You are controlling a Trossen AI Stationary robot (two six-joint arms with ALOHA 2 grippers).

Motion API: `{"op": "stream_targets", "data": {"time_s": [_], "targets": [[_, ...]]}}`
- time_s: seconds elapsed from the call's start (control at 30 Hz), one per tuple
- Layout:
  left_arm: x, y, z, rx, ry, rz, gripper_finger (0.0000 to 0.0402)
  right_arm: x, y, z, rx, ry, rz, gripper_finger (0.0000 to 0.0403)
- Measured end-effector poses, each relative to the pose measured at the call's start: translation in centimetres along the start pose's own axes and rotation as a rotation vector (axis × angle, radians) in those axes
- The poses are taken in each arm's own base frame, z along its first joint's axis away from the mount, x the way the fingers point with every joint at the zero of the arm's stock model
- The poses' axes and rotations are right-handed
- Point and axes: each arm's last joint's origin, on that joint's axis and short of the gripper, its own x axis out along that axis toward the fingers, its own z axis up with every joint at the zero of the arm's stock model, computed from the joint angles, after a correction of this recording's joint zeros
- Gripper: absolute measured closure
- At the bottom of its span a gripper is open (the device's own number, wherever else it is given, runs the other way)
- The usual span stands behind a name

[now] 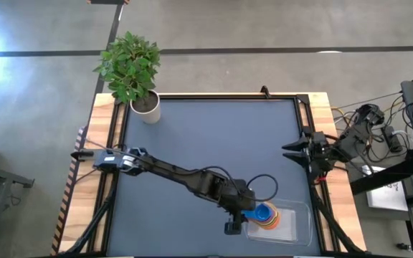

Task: Nest measuring cups in basket
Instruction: Put the stack of measuring cups into the bin

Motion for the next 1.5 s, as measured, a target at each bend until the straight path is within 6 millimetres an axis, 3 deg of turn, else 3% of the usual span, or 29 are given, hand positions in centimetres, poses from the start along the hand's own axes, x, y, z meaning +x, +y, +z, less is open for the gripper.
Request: {"op": "stream_targets", "data": {"time_s": [0.33, 0.67, 0.87, 1.1, 1.37, 1.5], "targets": [[0.0, 0.0, -0.4, 0.02, 0.018, 0.061, 0.0272, 0.2, 0.2, -0.1, 0.008, 0.014, 0.025, 0.028], [-1.3, -1.5, -1.6, 0.071, 0.135, 0.199, 0.0272, 0.9, 1.1, -0.7, -0.001, 0.09, 0.105, 0.028], [-1.9, 0.0, -2.8, 0.033, 0.265, 0.338, 0.0272, 2.4, 2.2, -1.7, -0.059, 0.157, 0.078, 0.028], [-3.0, 2.6, -2.1, -0.011, 0.283, 0.379, 0.0272, 3.3, 2.8, -2.6, -0.081, 0.209, 0.057, 0.028], [-4.6, 2.5, -2.7, -0.017, 0.285, 0.423, 0.0272, 3.4, 2.9, -2.9, -0.071, 0.252, 0.091, 0.028], [-5.0, 2.9, -4.8, -0.068, 0.251, 0.433, 0.0272, 3.4, 2.9, -2.9, -0.072, 0.253, 0.091, 0.028]]}}
